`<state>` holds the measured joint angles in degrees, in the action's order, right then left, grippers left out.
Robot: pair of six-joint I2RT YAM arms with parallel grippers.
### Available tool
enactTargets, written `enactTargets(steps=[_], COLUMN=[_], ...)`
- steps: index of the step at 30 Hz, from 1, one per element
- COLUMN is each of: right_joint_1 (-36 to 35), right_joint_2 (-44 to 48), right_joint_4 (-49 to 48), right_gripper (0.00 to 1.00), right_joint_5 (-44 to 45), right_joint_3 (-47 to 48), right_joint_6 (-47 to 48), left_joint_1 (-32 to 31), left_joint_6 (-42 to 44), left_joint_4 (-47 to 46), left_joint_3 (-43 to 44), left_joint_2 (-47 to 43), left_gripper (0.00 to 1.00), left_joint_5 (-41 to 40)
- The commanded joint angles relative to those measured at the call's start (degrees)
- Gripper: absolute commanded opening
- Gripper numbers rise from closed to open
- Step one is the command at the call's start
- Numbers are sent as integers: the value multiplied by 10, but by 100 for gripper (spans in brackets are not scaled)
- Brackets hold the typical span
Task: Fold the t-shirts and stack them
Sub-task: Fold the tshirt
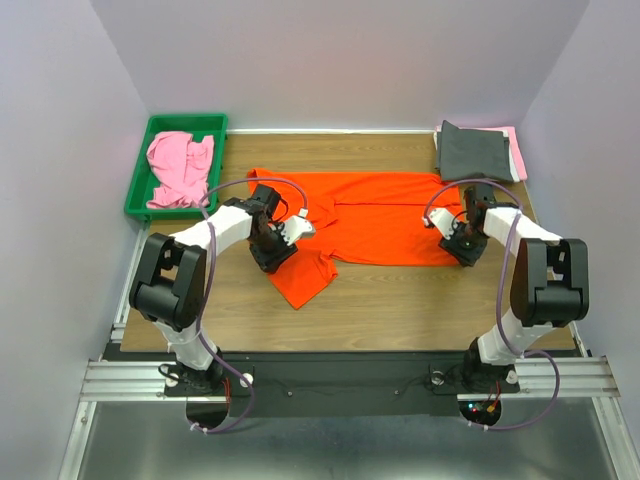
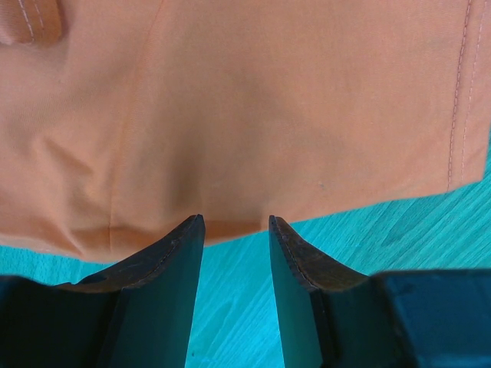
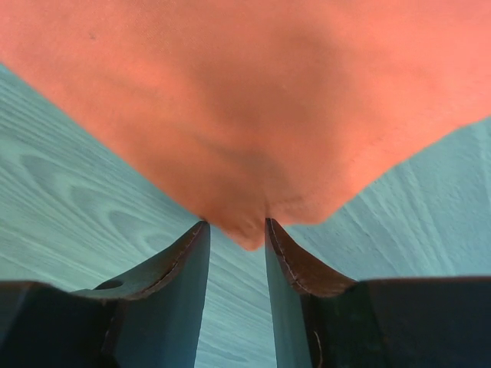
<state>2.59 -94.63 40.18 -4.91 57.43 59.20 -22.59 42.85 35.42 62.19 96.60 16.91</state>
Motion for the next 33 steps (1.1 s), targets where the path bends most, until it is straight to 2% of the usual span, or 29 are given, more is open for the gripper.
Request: enactTargets(steps=[1,10,15,27,30,31,32,33], right_joint_1=[0,0,0,0,0,0,0,0], right_joint_2=[32,14,-27,-42,-36,-30,-27,-21], right_joint_4=[-3,3,-19,-30,-28,-27,-25,-20], right_gripper=[41,41,40,14,3,0,1,1], right_joint_5=[-5,-15,-2,5,8,10,10,11], right_joint_3=[18,9,-16,-8,-9,-11,-12,-13], right_joint_6=[25,28,32,21,18,17,18,19], left_joint_1=[3,3,3,2,2,2,2,2], left_joint_6=[7,8,7,27,30,32,33,36], left_joint_4=[5,7,1,-38,-54,-48,-44,-33], left_joint_3=[-4,6,-2,-87,-110,-111,-110,-107], left_joint_2=[0,6,3,3,3,3,0,-10], left_gripper=[50,50,50,50,40,30,25,16], left_joint_5=[8,7,0,-16,-28,-32,-31,-27])
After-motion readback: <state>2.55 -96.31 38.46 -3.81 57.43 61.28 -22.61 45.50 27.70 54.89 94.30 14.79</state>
